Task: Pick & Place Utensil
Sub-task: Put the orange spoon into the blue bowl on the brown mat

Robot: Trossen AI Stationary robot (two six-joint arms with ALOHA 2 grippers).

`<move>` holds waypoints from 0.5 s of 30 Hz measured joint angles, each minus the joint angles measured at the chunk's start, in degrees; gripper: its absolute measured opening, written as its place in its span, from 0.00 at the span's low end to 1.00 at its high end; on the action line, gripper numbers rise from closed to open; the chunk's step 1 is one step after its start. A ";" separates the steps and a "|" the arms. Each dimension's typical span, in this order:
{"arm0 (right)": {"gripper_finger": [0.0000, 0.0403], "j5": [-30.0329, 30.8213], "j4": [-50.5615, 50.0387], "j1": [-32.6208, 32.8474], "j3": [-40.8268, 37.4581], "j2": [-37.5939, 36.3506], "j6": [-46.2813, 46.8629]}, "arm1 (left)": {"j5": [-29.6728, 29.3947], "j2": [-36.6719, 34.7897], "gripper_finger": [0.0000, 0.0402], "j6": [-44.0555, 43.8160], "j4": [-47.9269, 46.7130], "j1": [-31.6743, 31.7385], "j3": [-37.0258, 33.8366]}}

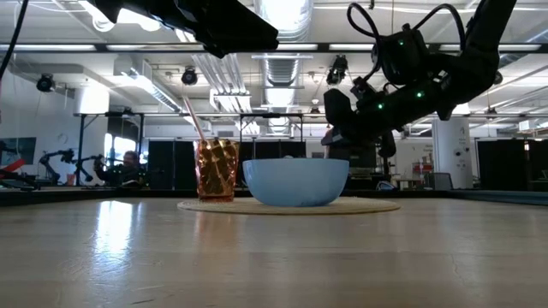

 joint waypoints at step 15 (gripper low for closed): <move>0.24 0.00 -2.88 -0.02 0.00 -0.13 0.89 | 0.00 0.00 0.47 0.76 -0.02 0.00 0.00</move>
